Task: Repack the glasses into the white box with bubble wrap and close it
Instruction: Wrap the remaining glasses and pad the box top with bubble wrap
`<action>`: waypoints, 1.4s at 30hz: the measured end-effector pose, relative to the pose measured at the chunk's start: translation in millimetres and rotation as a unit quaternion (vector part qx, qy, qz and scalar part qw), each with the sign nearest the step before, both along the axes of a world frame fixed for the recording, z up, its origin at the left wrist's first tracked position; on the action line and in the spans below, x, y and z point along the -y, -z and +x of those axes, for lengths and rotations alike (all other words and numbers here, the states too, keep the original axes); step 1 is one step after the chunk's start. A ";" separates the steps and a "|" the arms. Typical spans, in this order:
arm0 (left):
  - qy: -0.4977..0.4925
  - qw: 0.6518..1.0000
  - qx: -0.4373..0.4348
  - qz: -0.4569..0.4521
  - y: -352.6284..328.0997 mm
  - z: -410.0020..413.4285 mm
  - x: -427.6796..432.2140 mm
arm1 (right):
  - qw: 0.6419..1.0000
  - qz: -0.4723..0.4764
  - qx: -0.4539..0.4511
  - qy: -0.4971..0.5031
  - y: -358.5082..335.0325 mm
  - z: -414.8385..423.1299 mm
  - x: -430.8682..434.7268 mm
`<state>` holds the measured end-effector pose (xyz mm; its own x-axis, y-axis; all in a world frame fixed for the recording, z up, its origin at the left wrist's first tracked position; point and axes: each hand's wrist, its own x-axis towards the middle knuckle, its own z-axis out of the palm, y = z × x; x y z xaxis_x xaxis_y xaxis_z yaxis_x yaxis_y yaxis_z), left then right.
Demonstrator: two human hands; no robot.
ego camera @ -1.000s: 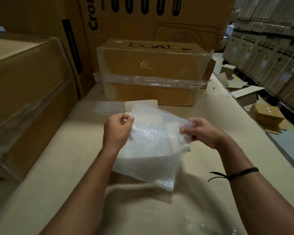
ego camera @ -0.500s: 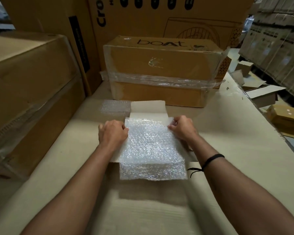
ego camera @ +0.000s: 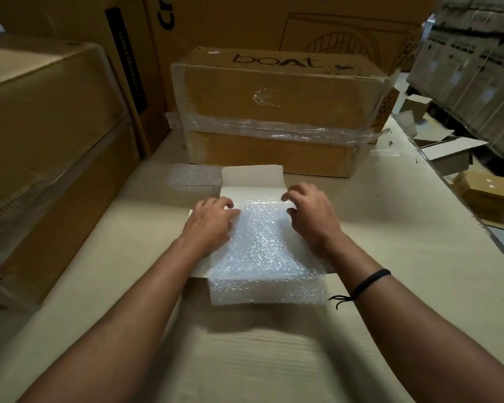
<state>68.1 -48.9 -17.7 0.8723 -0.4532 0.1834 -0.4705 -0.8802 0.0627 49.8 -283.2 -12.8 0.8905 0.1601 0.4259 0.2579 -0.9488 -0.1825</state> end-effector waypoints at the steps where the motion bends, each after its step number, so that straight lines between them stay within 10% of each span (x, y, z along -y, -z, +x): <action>1: -0.002 1.000 0.003 0.013 1.1 0.0 -0.6 | 0.999 -0.021 -0.019 -0.018 1.5 -0.1 -1.9; 17: 0.058 0.991 0.027 0.114 9.4 -5.5 0.6 | 0.988 -0.110 -0.077 -0.071 18.1 -2.0 -2.3; 27: 0.038 0.998 -0.044 -0.024 -4.1 -10.0 5.0 | 0.974 -0.179 -0.117 -0.077 21.3 1.3 -5.7; 42: 0.026 0.992 -0.125 0.026 2.6 1.6 17.4 | 0.979 -0.184 -0.062 -0.066 14.0 12.8 -19.0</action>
